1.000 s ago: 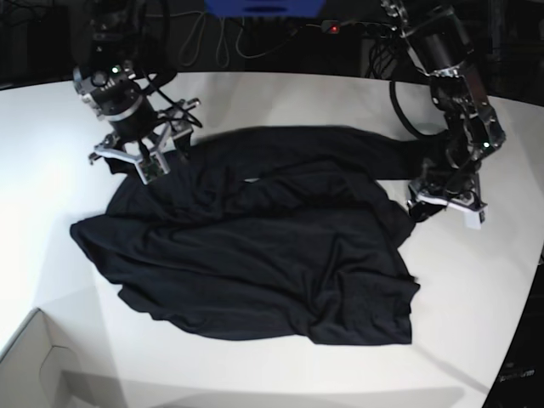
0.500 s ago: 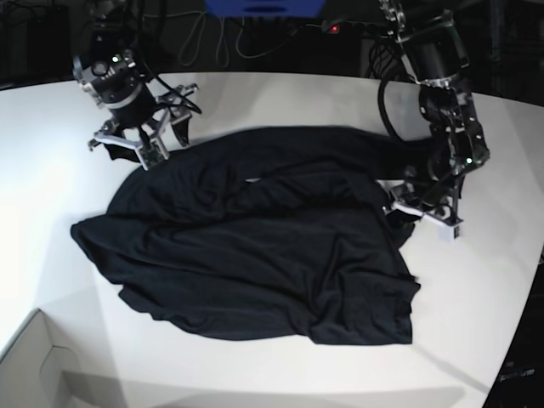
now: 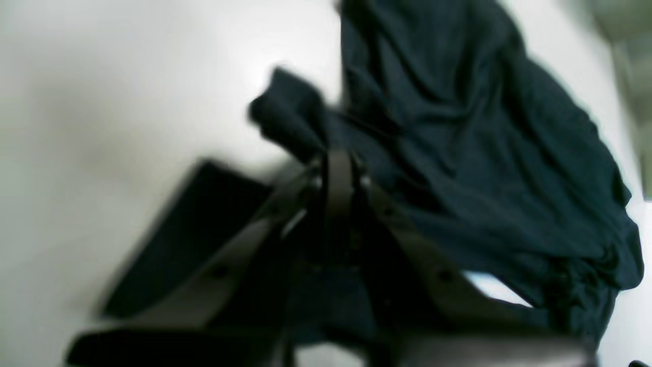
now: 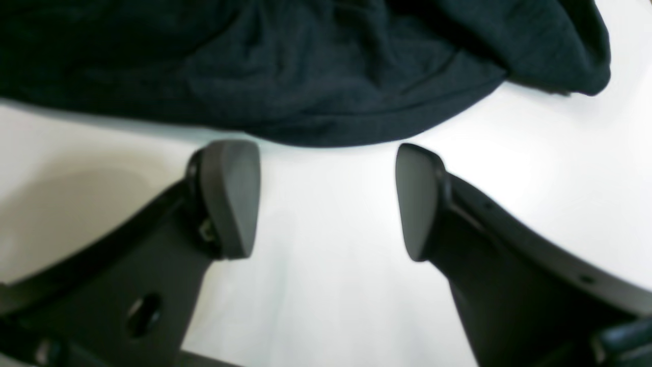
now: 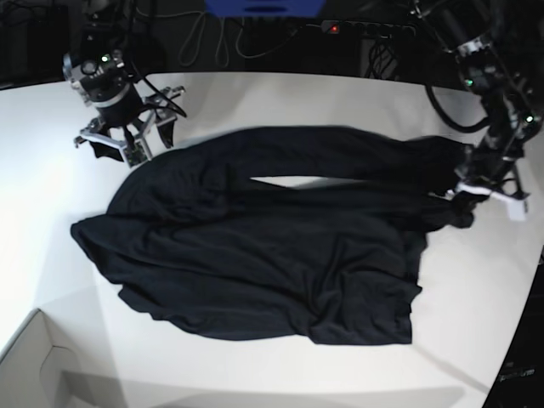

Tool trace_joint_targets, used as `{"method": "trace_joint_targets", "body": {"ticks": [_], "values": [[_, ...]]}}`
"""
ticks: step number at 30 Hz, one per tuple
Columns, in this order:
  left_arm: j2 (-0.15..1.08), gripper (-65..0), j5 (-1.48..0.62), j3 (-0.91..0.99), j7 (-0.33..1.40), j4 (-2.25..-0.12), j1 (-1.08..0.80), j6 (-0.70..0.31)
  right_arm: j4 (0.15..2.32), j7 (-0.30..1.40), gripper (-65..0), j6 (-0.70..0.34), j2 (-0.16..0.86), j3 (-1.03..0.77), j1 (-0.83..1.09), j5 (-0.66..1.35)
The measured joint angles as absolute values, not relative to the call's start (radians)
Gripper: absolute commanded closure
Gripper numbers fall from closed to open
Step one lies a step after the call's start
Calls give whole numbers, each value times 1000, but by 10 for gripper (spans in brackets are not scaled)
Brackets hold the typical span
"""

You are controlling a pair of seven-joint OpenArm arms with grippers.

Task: Layout the t-shirt on the table in an organized manner, then fold the t-shirt properly
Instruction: 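Regrasp the shirt edge with the left gripper and pull it outward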

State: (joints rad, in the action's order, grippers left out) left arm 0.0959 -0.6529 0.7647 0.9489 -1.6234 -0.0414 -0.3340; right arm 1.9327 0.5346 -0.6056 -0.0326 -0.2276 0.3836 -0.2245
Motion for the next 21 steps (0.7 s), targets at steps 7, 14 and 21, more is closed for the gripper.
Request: {"method": "trace_joint_targets", "body": {"ticks": [7,14,21], "values": [[88,-1,-693,944,993,-1693,-113,-337,1933,534,-381,-606,-33,-223,383,-222],[89,-3,-694,1031,987,-1572,-136,-336,1933,535,-381,-606,-33,-221,383,-222],[88,-5,-695,1031,991,-1526,-130,-334,1933,535,-385,-606,-36,-176,389,-221]]}}
